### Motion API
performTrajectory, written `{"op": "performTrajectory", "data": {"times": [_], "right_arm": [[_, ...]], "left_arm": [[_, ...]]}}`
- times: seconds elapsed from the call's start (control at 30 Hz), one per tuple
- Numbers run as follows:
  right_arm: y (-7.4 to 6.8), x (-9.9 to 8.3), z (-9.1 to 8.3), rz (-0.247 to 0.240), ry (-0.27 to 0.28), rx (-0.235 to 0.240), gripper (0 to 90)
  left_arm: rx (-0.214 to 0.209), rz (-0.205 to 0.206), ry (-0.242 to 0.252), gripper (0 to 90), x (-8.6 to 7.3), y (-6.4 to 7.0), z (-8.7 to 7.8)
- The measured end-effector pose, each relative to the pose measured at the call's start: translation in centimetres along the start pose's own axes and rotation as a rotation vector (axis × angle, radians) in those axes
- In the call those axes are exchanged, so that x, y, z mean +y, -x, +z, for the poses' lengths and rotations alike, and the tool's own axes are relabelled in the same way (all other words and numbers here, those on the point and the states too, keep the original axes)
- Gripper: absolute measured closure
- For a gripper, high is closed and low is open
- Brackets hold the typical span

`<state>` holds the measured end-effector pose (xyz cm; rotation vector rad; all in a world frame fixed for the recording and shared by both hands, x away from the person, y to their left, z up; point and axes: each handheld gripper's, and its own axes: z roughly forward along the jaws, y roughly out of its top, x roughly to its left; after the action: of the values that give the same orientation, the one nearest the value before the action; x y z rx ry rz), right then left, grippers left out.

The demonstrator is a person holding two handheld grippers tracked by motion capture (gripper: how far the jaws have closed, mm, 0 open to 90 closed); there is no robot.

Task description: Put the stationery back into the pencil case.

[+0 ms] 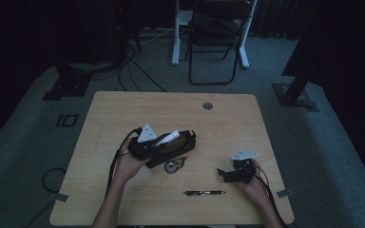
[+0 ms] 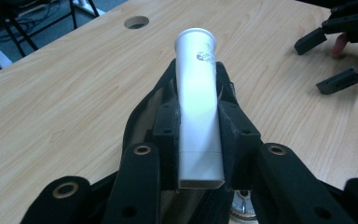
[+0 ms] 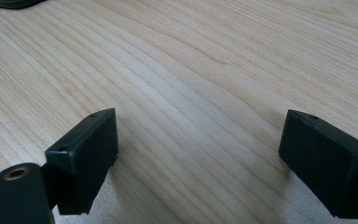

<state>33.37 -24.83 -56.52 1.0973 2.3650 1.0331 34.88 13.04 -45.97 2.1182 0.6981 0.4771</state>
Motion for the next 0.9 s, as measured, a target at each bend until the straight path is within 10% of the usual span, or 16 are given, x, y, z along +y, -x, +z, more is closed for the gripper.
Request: {"op": "performTrajectory", "data": {"times": [0.9], "right_arm": [[0.0, 0.0, 0.0, 0.001, 0.0, 0.0, 11.6]], "left_arm": [[-0.001, -0.023, -0.039, 71.2, -0.7, -1.0, 2.0]]}}
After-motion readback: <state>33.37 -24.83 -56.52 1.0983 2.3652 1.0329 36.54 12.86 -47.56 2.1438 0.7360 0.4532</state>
